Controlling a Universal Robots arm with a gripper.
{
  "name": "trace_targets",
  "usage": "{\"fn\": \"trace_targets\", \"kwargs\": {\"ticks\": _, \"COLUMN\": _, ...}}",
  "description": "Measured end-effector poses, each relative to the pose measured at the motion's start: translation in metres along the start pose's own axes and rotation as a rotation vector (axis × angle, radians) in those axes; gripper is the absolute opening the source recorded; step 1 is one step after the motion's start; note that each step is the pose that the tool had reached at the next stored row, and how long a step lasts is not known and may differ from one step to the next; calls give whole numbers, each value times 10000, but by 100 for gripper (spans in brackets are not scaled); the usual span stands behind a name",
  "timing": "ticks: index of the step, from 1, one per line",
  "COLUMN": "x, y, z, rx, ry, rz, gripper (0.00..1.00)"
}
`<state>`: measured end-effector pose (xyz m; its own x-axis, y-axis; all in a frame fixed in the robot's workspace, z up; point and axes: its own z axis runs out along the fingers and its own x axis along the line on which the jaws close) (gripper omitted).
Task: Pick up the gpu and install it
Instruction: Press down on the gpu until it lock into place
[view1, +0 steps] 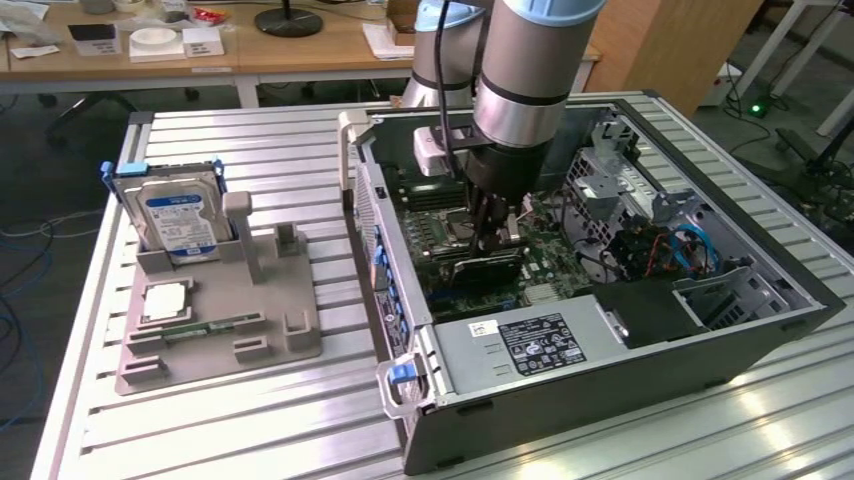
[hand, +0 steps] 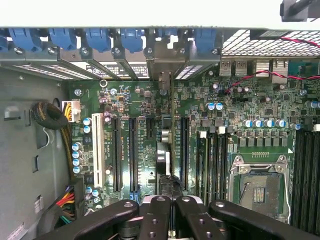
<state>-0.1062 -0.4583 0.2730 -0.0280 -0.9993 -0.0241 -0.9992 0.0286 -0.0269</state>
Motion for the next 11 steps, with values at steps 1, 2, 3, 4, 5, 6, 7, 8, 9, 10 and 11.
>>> {"fn": "trace_targets", "kwargs": {"ticks": 1, "x": 0, "y": 0, "z": 0, "rx": -1, "ry": 0, "rz": 0, "gripper": 10}}
{"fn": "trace_targets", "kwargs": {"ticks": 2, "x": 0, "y": 0, "z": 0, "rx": 0, "ry": 0, "rz": 0, "gripper": 10}}
{"fn": "trace_targets", "kwargs": {"ticks": 3, "x": 0, "y": 0, "z": 0, "rx": 0, "ry": 0, "rz": 0, "gripper": 10}}
{"fn": "trace_targets", "kwargs": {"ticks": 4, "x": 0, "y": 0, "z": 0, "rx": 0, "ry": 0, "rz": -1, "gripper": 10}}
{"fn": "trace_targets", "kwargs": {"ticks": 5, "x": 0, "y": 0, "z": 0, "rx": -1, "ry": 0, "rz": 0, "gripper": 10}}
{"fn": "trace_targets", "kwargs": {"ticks": 6, "x": 0, "y": 0, "z": 0, "rx": 0, "ry": 0, "rz": -1, "gripper": 10}}
{"fn": "trace_targets", "kwargs": {"ticks": 7, "x": 0, "y": 1, "z": 0, "rx": 0, "ry": 0, "rz": -1, "gripper": 10}}
{"fn": "trace_targets", "kwargs": {"ticks": 8, "x": 1, "y": 29, "z": -2, "rx": -1, "ry": 3, "rz": 0, "gripper": 10}}
{"fn": "trace_targets", "kwargs": {"ticks": 9, "x": 1, "y": 35, "z": -1, "rx": -9, "ry": 1, "rz": 1, "gripper": 10}}
{"fn": "trace_targets", "kwargs": {"ticks": 10, "x": 1, "y": 35, "z": 0, "rx": -93, "ry": 2, "rz": 3, "gripper": 10}}
{"fn": "trace_targets", "kwargs": {"ticks": 11, "x": 1, "y": 40, "z": -2, "rx": -186, "ry": -3, "rz": 8, "gripper": 10}}
